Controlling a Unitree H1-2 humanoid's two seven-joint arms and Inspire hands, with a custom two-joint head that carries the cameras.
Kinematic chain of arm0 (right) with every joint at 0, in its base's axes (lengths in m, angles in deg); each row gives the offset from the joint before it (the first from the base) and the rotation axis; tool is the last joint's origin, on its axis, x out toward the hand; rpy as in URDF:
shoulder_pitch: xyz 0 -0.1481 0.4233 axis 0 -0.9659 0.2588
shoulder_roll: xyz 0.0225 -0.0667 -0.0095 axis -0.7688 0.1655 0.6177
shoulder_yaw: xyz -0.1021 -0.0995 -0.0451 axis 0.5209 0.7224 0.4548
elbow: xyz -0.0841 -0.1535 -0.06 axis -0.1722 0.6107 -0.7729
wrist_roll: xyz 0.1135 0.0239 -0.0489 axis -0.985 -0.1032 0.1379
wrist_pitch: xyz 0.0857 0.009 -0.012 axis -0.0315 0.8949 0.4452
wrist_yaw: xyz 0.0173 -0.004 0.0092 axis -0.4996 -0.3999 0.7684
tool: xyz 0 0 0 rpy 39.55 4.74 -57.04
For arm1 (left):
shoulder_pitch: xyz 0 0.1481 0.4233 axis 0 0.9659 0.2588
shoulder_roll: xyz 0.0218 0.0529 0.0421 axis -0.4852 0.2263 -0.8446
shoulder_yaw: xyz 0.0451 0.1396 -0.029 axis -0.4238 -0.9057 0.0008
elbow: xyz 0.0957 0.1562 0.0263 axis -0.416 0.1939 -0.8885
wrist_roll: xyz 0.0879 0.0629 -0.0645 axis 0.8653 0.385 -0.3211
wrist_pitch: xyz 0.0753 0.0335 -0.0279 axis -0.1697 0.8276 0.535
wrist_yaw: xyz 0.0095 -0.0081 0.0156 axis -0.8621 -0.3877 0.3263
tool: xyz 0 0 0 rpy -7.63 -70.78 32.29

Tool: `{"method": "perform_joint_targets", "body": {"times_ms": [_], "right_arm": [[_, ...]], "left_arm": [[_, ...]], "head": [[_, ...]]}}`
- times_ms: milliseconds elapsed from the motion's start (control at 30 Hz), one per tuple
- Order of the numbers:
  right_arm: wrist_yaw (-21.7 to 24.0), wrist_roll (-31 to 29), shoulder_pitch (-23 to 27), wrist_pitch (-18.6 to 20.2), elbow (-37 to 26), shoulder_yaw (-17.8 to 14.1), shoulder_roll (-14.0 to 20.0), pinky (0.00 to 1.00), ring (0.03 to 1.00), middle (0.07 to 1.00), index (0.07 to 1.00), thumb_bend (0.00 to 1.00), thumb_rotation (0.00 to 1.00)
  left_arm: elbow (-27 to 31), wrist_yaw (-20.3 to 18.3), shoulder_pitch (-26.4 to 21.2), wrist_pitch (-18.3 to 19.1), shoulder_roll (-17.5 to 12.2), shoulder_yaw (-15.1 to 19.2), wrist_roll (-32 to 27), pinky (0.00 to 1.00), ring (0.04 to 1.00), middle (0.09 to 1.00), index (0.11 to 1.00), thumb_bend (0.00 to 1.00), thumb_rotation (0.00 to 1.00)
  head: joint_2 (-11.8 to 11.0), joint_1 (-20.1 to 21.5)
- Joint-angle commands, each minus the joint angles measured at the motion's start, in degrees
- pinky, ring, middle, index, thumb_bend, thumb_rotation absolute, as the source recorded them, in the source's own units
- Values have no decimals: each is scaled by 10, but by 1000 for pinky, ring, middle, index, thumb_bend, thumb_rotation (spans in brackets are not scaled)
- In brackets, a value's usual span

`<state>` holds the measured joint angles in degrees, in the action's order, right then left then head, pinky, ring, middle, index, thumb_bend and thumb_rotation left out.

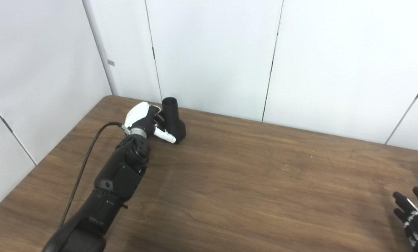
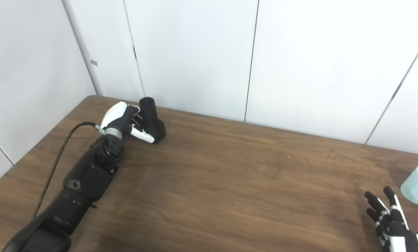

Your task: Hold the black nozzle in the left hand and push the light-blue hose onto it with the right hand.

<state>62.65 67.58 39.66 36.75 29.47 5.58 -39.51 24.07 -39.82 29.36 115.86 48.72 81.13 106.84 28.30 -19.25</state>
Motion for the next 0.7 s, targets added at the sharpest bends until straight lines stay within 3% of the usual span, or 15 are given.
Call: {"method": "perform_joint_targets", "body": {"times_ms": [0, 233, 567, 667], "right_arm": [[-2, -3, -19, -17, 11, 9, -16, 940, 948, 882, 1000, 660, 924], [-2, 2, -16, -19, 13, 9, -17, 941, 941, 879, 1000, 655, 934], [-5, 6, -11, -21, 18, 11, -19, 934, 930, 868, 1000, 650, 942], [-7, 7, -12, -19, 15, 12, -22, 932, 929, 866, 1000, 653, 944]], "left_arm": [[7, -14, -14, 5, 1, -4, -13, 570, 589, 523, 471, 520, 0], [36, -18, 5, -1, -5, 5, -32, 580, 577, 516, 476, 521, 0], [165, -46, 48, 6, 15, 3, -19, 440, 487, 472, 495, 524, 0], [195, -56, 58, 6, 19, -5, -14, 441, 503, 473, 493, 525, 0]], "head": [[1, -1], [1, 0], [6, 8], [8, 12]]}}
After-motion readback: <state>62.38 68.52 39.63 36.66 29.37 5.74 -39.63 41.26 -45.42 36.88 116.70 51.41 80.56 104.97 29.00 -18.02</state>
